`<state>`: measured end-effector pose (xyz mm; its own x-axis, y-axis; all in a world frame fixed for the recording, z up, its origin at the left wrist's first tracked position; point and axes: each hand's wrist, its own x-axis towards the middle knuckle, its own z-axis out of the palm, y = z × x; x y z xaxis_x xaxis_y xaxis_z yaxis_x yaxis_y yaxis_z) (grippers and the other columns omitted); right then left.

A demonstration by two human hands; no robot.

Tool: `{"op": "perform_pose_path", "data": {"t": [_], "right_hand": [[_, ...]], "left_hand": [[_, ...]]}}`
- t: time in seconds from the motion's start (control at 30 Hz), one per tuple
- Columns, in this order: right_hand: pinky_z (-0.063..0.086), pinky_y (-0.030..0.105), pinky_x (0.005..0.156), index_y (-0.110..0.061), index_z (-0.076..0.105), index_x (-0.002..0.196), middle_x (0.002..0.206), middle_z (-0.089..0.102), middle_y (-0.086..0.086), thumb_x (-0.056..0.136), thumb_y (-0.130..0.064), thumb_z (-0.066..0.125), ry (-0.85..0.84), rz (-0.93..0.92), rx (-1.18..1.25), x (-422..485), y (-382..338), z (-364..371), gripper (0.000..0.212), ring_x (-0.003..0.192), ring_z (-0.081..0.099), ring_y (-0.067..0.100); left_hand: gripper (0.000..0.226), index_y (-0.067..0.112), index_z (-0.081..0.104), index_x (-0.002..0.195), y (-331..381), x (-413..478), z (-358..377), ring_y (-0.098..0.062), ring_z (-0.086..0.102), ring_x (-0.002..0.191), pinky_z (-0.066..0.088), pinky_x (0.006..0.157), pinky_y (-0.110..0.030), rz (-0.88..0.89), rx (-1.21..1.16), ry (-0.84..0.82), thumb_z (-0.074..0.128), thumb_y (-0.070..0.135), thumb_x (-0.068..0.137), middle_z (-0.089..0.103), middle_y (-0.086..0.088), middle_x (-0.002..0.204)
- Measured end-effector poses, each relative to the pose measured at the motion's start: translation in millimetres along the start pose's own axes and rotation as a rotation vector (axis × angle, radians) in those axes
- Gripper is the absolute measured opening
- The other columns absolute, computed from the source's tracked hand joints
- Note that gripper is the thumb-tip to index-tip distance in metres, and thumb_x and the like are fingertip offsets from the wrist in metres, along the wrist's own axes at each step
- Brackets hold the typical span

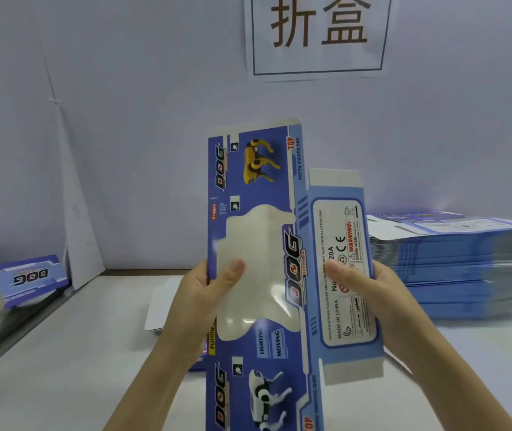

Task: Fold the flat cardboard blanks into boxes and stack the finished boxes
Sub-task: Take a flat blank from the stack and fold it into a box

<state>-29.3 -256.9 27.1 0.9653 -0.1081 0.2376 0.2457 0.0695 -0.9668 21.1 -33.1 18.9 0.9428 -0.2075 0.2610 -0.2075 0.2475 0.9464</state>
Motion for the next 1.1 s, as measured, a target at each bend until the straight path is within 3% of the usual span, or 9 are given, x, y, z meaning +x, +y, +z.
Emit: {"op": "perform_pose_path", "data": {"t": [0.23,0.43,0.6,0.7,0.8,0.9,1.0,1.07,1.1], "right_hand": [[0.058,0.035,0.056,-0.022,0.077,0.089,0.092,0.076,0.013,0.061,-0.034,0.087,0.005,0.01,0.012,0.9,0.6,-5.1,0.031,0.078,0.075,0.032],[0.059,0.033,0.055,-0.017,0.07,0.101,0.089,0.077,0.01,0.063,-0.036,0.076,0.062,-0.003,-0.012,-0.2,2.1,0.6,0.043,0.075,0.075,0.028],[0.06,0.035,0.056,-0.018,0.069,0.103,0.09,0.077,0.01,0.066,-0.031,0.075,0.047,-0.033,0.005,-0.3,2.2,5.0,0.039,0.076,0.075,0.029],[0.06,0.036,0.057,-0.021,0.071,0.098,0.09,0.077,0.01,0.061,-0.036,0.077,0.015,-0.017,0.001,-2.6,-1.1,5.3,0.04,0.077,0.075,0.029],[0.058,0.031,0.053,-0.02,0.072,0.098,0.088,0.077,0.008,0.063,-0.033,0.076,0.064,-0.037,0.028,-3.5,0.1,9.4,0.038,0.074,0.075,0.026],[0.056,0.021,0.054,-0.024,0.071,0.098,0.089,0.077,-0.005,0.073,-0.028,0.072,0.187,-0.206,0.004,-4.2,6.4,23.1,0.026,0.077,0.074,0.014],[0.058,0.025,0.071,-0.023,0.066,0.113,0.106,0.075,-0.002,0.082,-0.023,0.075,0.091,-0.375,-0.022,-10.2,9.6,44.0,0.032,0.095,0.072,0.014],[0.048,0.024,0.097,-0.023,0.053,0.137,0.135,0.058,0.002,0.084,-0.02,0.072,-0.102,-0.525,-0.274,-19.3,8.6,52.1,0.056,0.124,0.056,0.011],[0.04,0.017,0.103,-0.026,0.046,0.144,0.145,0.045,0.001,0.083,-0.021,0.069,-0.208,-0.583,-0.398,-22.4,10.3,52.6,0.064,0.134,0.045,0.006]], "left_hand": [[0.038,0.019,0.062,0.105,-0.5,-2.8,5.6,-0.027,0.073,0.082,0.059,0.057,-0.03,-0.015,-0.037,0.011,0.063,0.036,0.071,0.075,-0.005,0.095],[0.044,0.021,0.063,0.106,-4.4,-3.1,6.2,-0.028,0.073,0.087,0.059,0.063,-0.031,-0.02,-0.046,0.029,0.065,0.042,0.068,0.075,-0.004,0.098],[0.058,0.019,0.058,0.118,-2.9,-1.3,-3.3,-0.034,0.071,0.093,0.059,0.069,-0.042,-0.184,-0.117,-0.063,0.076,0.043,0.068,0.073,-0.01,0.106],[0.064,0.018,0.058,0.117,-1.1,0.2,-3.5,-0.031,0.073,0.088,0.059,0.061,-0.035,-0.156,-0.071,-0.006,0.07,0.047,0.061,0.074,-0.008,0.102],[0.064,0.02,0.056,0.119,-0.7,-0.8,7.0,-0.015,0.073,0.079,0.055,0.055,-0.021,-0.058,0.15,0.131,0.067,0.052,0.064,0.074,0.003,0.1],[0.07,0.046,0.034,0.135,-1.7,-9.4,24.5,0.014,0.054,0.097,0.045,0.061,-0.001,0.159,0.49,0.178,0.063,0.052,0.072,0.046,0.03,0.122],[0.084,0.059,0.023,0.133,-1.9,-20.9,38.8,0.025,0.042,0.112,0.037,0.073,0.007,0.295,0.422,-0.11,0.078,0.054,0.069,0.042,0.043,0.124],[0.096,0.048,0.027,0.138,-1.2,-24.7,42.6,0.009,0.056,0.113,0.049,0.079,-0.008,0.275,0.221,-0.237,0.084,0.042,0.061,0.055,0.031,0.124],[0.091,0.043,0.036,0.136,0.5,-25.4,41.7,-0.001,0.062,0.11,0.054,0.077,-0.017,0.25,0.113,-0.228,0.082,0.04,0.057,0.062,0.022,0.12]]}}
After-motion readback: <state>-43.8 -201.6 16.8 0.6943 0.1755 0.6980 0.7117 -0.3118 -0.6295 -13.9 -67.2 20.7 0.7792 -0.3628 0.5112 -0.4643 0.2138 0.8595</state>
